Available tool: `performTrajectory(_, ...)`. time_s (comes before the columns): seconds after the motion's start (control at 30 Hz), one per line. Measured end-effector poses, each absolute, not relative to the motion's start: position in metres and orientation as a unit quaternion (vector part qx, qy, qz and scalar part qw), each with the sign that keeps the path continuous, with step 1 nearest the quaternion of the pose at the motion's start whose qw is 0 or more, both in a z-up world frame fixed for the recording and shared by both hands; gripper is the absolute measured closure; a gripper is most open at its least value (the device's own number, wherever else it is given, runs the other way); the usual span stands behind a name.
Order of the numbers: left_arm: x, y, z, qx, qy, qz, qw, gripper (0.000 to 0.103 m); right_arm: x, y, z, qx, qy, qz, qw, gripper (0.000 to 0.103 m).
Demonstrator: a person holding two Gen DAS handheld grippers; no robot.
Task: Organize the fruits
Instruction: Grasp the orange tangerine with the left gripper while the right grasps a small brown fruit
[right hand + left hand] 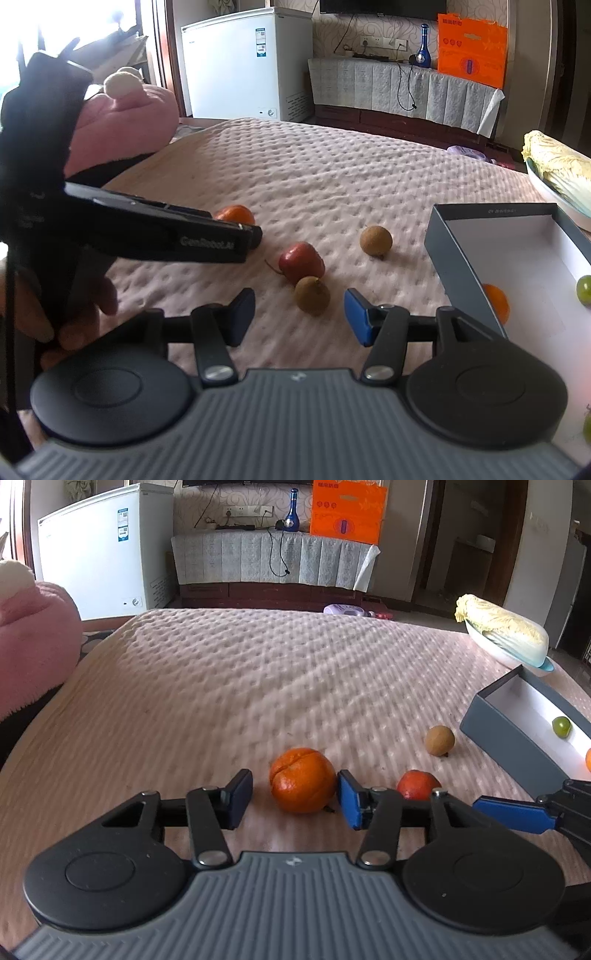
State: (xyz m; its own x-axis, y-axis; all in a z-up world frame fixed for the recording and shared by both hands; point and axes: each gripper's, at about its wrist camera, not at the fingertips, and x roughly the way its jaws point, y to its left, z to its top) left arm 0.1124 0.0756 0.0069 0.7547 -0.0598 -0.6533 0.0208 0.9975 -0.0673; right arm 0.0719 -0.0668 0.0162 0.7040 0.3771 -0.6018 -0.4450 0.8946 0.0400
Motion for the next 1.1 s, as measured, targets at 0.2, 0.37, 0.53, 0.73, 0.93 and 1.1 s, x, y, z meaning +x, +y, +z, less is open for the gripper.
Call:
performTrajectory(0.2, 0.114, 0.072, 0.006, -0.021, 0.351, -0.025, 0.936, 0.048, 0.082, -0.065, 0.013, -0.058, 0.323, 0.212, 0.921, 0.055)
performTrajectory(0.37, 0.114, 0.072, 0.006, -0.021, 0.351, -0.026, 0.936, 0.048, 0.082, -0.062, 0.012, -0.060, 0.322, 0.215, 0.920, 0.055)
performTrajectory(0.53, 0.114, 0.072, 0.006, -0.021, 0.350, -0.026, 0.936, 0.049, 0.084, -0.061, 0.009, -0.064, 0.324, 0.212, 0.920, 0.056)
performTrajectory(0.73, 0.113, 0.070, 0.006, -0.019, 0.349, -0.029, 0.936, 0.059, 0.084, -0.059, 0.009, -0.068, 0.320, 0.214, 0.921, 0.067)
performTrajectory(0.93, 0.113, 0.070, 0.006, -0.020, 0.349, -0.032, 0.936, 0.060, 0.083, -0.057, 0.010, -0.074, 0.318, 0.215, 0.920, 0.073)
performTrajectory(1.1, 0.113, 0.071, 0.006, -0.022, 0.351, -0.031, 0.936, 0.062, 0.082, -0.058, 0.011, -0.073, 0.319, 0.212, 0.921, 0.077)
